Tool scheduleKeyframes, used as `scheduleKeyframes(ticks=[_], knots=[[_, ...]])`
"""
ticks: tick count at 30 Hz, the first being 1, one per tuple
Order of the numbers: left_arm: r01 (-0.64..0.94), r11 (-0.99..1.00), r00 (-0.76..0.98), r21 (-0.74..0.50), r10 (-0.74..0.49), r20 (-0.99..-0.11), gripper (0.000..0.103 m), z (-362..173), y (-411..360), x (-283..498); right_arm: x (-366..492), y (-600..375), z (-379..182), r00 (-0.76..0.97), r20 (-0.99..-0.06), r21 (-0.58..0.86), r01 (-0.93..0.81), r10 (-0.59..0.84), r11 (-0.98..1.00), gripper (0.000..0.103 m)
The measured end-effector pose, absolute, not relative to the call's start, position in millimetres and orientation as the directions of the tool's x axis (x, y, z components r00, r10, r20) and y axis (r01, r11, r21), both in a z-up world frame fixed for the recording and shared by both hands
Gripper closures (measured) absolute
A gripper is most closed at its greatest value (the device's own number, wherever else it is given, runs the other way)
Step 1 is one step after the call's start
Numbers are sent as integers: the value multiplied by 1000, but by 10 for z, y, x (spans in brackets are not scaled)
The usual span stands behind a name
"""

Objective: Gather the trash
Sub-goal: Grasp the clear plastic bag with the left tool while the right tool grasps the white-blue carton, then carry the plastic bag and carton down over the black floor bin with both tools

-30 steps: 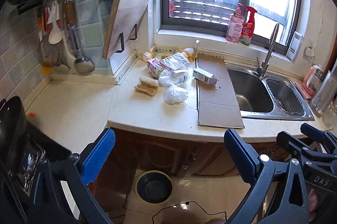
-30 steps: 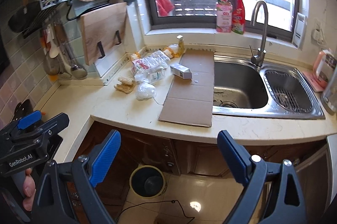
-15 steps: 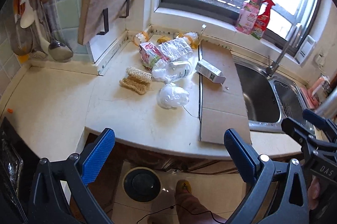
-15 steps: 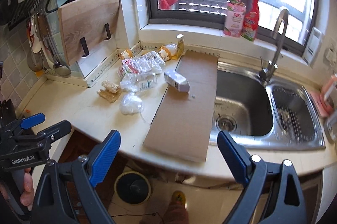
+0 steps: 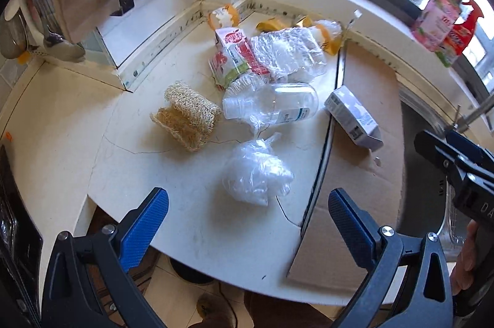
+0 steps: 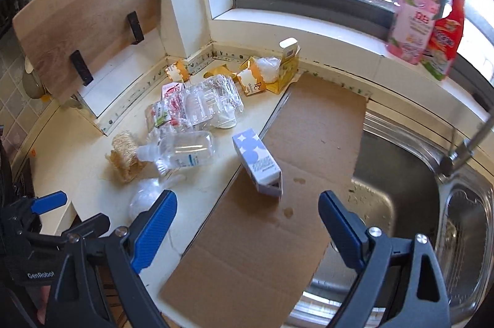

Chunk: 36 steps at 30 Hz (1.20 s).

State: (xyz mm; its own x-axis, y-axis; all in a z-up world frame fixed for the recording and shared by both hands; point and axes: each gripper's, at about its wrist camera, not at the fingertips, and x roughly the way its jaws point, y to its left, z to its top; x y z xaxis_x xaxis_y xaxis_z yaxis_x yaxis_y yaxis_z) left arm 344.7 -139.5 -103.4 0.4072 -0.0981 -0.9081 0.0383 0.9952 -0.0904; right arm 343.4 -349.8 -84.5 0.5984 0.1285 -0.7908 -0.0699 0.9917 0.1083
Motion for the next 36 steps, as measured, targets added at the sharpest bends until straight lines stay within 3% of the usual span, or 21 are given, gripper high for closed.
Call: scheduleKeyframes(ticks=[10,19,23,25,26,30,36], knots=[[-33,999,314,-18,-7,-949,1,-1442,-1535,3829,4162,-3600,-1352,492,-849,170,-90,192,981,15],[-88,995,242,-41,-18,-970,4,-1767,-1500,4089,4524,-3551,-1783,390,-898,173,-114,204,978,34],[-129,985,191,-112,-86,-978,21,-1943,-1409,4157,4591,-3535,-1949,351,-912,184,-111,212,977,55],[-148,973,178,-176,-149,-973,37,-2006,-1355,4161,4568,-3504,-1932,379,-905,157,-124,193,980,62],[-152,965,177,-215,-187,-966,50,-2025,-1331,4158,4558,-3485,-1941,377,-907,150,-130,188,980,65],[-136,961,195,-240,-211,-958,72,-1990,-1303,4119,4466,-3483,-1925,382,-904,161,-115,193,980,66],[-44,968,241,-247,-230,-943,81,-1670,-1305,3873,4148,-3450,-1727,411,-887,195,-84,212,977,66]])
